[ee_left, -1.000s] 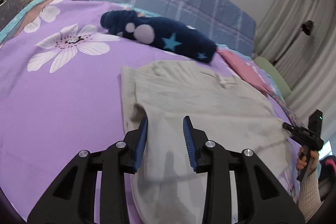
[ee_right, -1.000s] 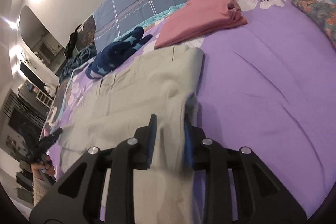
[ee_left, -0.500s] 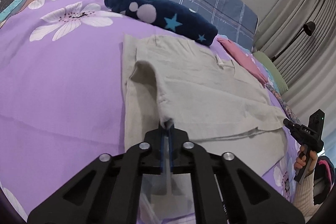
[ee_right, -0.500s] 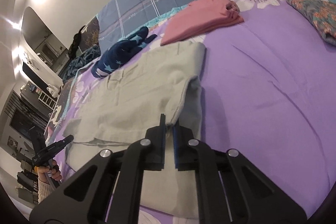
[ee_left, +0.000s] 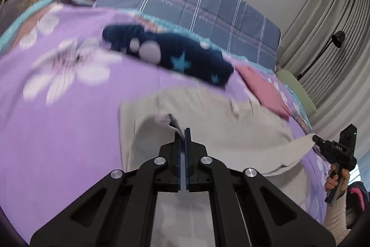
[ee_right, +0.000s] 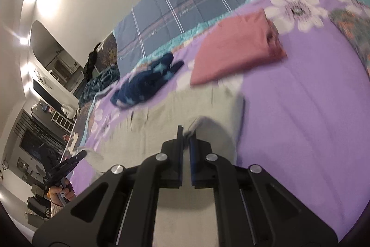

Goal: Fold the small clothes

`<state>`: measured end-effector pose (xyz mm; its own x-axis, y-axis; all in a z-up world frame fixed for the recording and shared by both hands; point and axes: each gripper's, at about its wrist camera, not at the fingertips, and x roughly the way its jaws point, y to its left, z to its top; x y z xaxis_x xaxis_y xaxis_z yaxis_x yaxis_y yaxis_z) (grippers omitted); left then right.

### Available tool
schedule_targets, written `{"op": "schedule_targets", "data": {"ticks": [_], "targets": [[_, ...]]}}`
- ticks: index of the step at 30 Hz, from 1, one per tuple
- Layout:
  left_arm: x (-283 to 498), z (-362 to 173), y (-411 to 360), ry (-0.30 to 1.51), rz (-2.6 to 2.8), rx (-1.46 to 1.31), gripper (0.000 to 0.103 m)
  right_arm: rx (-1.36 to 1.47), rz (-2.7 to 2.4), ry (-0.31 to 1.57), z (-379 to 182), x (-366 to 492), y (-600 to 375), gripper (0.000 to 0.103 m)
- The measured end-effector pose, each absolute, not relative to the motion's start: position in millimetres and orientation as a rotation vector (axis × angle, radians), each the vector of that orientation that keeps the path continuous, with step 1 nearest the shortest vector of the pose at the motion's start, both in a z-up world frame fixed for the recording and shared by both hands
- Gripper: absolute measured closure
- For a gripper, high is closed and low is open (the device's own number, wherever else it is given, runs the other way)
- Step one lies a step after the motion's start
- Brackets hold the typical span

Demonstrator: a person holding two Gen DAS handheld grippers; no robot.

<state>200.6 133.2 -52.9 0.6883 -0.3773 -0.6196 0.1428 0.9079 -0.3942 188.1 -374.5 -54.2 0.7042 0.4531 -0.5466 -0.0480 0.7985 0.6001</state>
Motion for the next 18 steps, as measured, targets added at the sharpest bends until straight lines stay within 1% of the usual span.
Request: {"op": "schedule_targets", "data": {"ticks": [2, 3, 4, 5, 7, 8, 9, 10, 13, 18], "targets": [[230, -47, 133, 0.748, -0.261, -0.33, 0.101, 0.603, 0.279, 0.75, -52, 215, -379, 0.098], [244, -48, 135, 0.753, -0.235, -0.347, 0.097, 0.614, 0.248, 0.773, -56, 233, -383, 0.097], [256, -51, 137, 0.759, -0.205, -0.364, 0.087, 0.625, 0.212, 0.792, -61, 244, -385, 0.089], [267, -55, 139, 0.773, -0.169, -0.37, 0.081, 0.635, 0.132, 0.812, -67, 252, -389, 0.081], [280, -61, 140, 0.809, -0.151, -0.356, 0.062, 0.626, 0.092, 0.826, -75, 255, -390, 0.076], [281, -62, 140, 0.814, -0.155, -0.344, 0.059, 0.617, 0.116, 0.826, -77, 253, -389, 0.072], [280, -64, 139, 0.812, -0.165, -0.311, 0.052, 0.592, 0.135, 0.825, -81, 249, -387, 0.07], [279, -66, 139, 0.812, -0.169, -0.279, 0.048, 0.567, 0.136, 0.827, -83, 246, -385, 0.066], [285, -79, 142, 0.86, -0.135, -0.215, 0.047, 0.491, 0.116, 0.861, -96, 246, -384, 0.066], [295, -98, 145, 0.919, -0.131, -0.231, 0.048, 0.566, 0.153, 0.876, -104, 257, -386, 0.068]]}}
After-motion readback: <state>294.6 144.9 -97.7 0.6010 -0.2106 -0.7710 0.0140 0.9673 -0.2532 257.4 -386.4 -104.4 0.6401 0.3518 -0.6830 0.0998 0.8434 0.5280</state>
